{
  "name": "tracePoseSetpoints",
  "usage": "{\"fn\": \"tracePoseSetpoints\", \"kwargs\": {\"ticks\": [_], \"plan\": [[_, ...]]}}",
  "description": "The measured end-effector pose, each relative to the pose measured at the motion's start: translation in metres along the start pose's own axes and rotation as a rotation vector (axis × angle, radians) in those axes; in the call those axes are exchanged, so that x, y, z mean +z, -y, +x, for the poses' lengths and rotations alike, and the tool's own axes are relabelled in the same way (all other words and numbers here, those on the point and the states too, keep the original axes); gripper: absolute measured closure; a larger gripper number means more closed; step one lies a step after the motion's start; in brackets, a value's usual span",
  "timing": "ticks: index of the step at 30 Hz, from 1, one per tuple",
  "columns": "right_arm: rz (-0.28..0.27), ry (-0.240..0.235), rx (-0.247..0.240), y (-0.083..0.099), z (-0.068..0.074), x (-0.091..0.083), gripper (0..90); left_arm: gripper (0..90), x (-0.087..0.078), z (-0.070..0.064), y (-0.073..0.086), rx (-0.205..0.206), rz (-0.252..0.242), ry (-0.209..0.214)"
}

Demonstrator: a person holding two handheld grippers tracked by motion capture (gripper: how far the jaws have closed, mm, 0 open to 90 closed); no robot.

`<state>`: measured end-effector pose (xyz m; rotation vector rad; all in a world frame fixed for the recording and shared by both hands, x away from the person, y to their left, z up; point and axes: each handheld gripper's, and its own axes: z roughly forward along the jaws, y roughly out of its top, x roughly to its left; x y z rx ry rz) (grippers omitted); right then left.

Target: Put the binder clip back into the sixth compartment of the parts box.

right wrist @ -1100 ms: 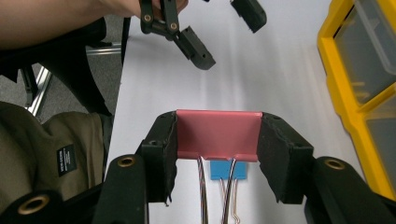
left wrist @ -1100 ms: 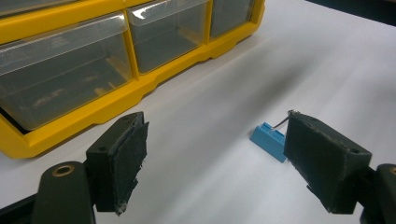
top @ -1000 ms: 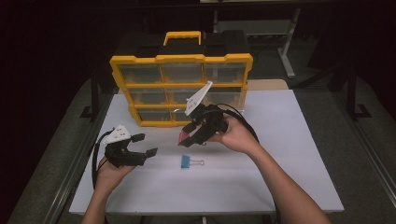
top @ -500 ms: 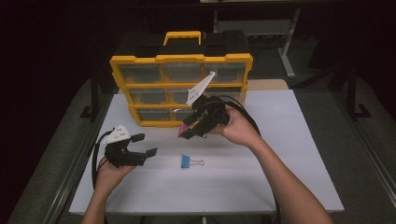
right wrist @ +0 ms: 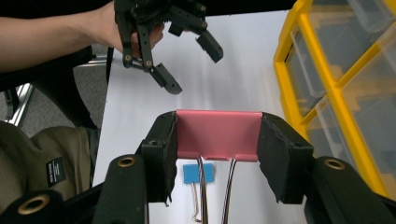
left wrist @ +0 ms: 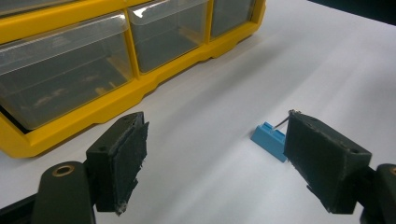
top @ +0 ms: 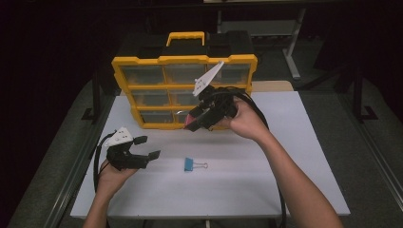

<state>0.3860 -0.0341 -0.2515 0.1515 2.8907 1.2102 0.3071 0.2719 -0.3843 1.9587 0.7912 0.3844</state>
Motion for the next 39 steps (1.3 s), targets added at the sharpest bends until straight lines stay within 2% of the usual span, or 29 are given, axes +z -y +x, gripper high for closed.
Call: {"fn": "tracePoseSetpoints", "kwargs": {"ticks": [15, 26, 39], "plan": [[0.012, 0.04, 0.009, -0.009, -0.013, -0.016, 48.6, 21.1, -0.001, 0.0, 0.0, -0.006, -0.001, -0.001], [0.017, 0.083, 0.041, -0.009, -0.027, -0.03, 48.6, 21.0, -0.001, 0.0, 0.0, -0.004, 0.002, -0.001], [0.015, 0.126, 0.079, 0.001, -0.043, -0.045, 48.6, 21.0, -0.001, 0.0, 0.0, -0.008, -0.004, 0.002]]}}
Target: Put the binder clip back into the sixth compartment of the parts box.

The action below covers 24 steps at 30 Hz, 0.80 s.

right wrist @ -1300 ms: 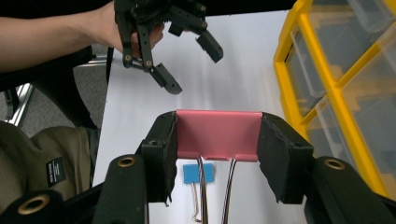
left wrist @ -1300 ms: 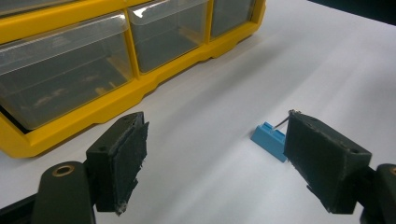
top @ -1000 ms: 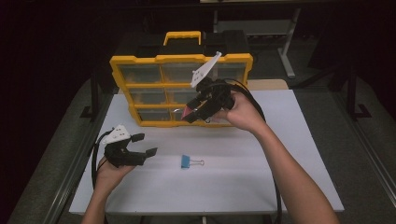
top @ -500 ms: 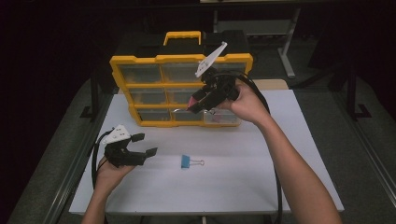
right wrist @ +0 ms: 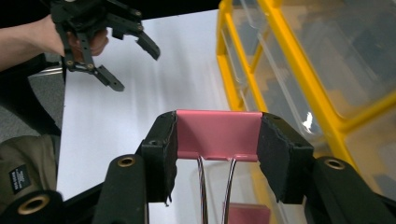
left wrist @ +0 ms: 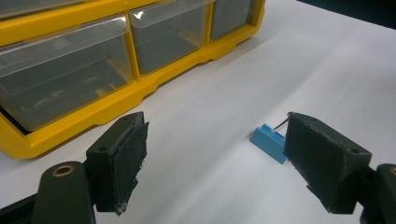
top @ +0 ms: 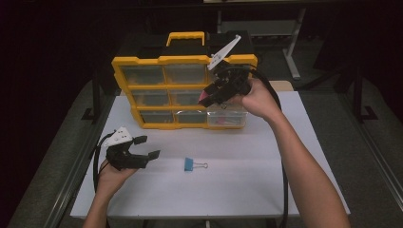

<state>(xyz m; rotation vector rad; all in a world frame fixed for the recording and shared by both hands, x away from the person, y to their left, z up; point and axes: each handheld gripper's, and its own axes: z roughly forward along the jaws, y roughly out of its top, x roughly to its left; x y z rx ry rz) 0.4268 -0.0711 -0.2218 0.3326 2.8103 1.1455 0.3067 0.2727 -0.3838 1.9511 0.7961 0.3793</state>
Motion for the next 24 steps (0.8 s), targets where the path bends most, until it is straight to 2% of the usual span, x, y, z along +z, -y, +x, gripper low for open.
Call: {"fn": "tracePoseSetpoints", "kwargs": {"ticks": [9, 24], "plan": [[0.002, 0.041, 0.035, 0.011, -0.01, -0.009, 48.7, 21.0, 0.0, 0.0, 0.0, 0.005, 0.001, 0.001], [0.023, 0.065, 0.077, 0.023, -0.019, -0.013, 48.6, 21.0, 0.0, 0.0, 0.0, 0.01, 0.004, 0.002]]}}
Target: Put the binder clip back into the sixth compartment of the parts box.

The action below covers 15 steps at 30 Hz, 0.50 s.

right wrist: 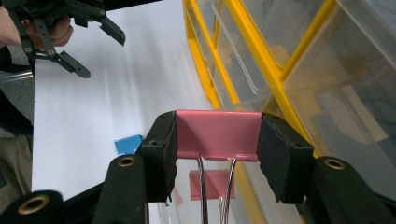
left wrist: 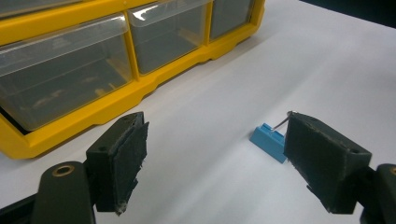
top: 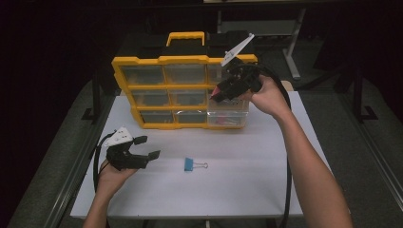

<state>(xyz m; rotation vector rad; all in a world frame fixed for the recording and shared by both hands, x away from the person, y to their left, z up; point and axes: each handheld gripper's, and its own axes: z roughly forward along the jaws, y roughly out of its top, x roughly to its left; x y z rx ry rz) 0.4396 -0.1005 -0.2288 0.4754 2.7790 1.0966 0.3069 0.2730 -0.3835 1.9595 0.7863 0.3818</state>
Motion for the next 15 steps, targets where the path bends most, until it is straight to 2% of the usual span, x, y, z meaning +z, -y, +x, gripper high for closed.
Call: {"fn": "tracePoseSetpoints", "kwargs": {"ticks": [15], "plan": [[0.011, 0.005, 0.018, 0.013, -0.004, 0.005, 48.6, 21.0, 0.001, 0.0, 0.0, -0.001, 0.003, 0.0]]}}
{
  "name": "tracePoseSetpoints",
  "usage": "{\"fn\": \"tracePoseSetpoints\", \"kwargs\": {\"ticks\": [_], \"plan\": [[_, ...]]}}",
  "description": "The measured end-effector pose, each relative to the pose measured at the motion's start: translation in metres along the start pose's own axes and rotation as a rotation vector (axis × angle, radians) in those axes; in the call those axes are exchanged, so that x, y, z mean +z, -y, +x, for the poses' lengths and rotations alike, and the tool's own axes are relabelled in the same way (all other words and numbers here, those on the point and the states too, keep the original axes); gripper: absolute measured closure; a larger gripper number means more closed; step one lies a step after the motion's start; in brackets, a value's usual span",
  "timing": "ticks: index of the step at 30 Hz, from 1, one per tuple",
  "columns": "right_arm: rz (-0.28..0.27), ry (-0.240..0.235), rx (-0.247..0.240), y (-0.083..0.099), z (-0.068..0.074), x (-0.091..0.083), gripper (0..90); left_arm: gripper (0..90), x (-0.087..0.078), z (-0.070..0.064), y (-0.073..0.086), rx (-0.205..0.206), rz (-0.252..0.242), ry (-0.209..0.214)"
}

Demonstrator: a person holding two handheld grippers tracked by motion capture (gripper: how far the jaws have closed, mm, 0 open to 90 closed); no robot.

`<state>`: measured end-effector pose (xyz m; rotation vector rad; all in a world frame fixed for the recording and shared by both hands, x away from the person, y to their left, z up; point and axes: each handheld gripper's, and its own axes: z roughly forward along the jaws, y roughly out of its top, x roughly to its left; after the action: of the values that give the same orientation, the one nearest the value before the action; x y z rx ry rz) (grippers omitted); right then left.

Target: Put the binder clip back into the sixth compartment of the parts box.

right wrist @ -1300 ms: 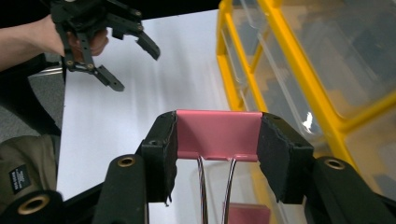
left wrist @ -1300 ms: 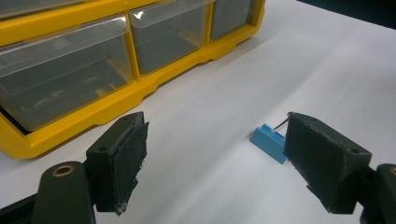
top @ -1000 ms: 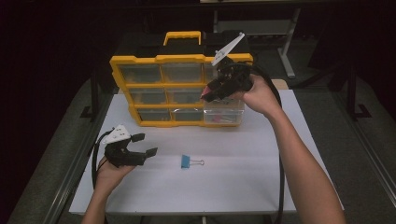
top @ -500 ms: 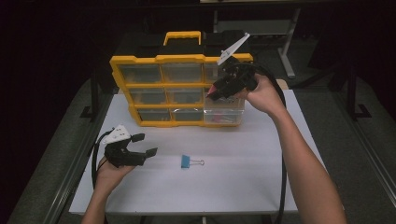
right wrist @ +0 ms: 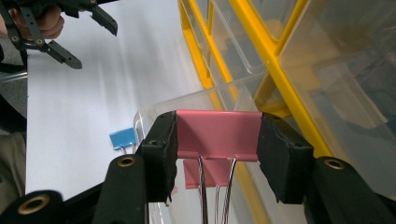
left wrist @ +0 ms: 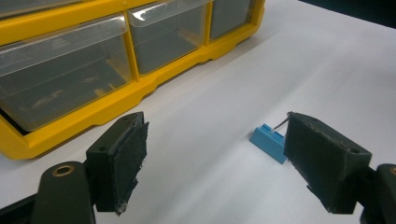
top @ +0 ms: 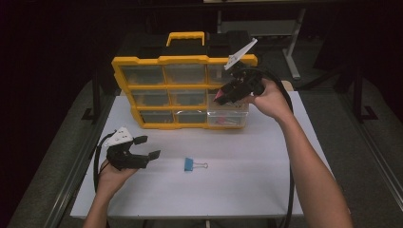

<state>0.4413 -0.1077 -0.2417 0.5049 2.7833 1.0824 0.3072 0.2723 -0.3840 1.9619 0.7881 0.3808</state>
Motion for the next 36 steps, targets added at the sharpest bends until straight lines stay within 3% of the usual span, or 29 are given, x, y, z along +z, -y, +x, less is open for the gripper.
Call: {"fn": "tracePoseSetpoints", "kwargs": {"ticks": [15, 18, 27, 36], "plan": [[0.001, 0.003, 0.008, 0.005, -0.001, 0.001, 46.8, 21.0, -0.001, 0.0, 0.0, -0.006, 0.003, -0.002], [-0.01, -0.006, 0.032, 0.006, 0.0, -0.001, 46.6, 21.0, -0.001, 0.0, 0.0, -0.01, 0.002, -0.002], [-0.032, -0.009, 0.0, 0.004, 0.006, -0.003, 46.4, 21.0, -0.001, 0.0, 0.0, -0.01, 0.0, -0.002], [-0.045, -0.028, -0.038, 0.002, 0.023, -0.002, 46.5, 21.0, -0.001, 0.001, 0.0, 0.003, 0.003, -0.002]]}}
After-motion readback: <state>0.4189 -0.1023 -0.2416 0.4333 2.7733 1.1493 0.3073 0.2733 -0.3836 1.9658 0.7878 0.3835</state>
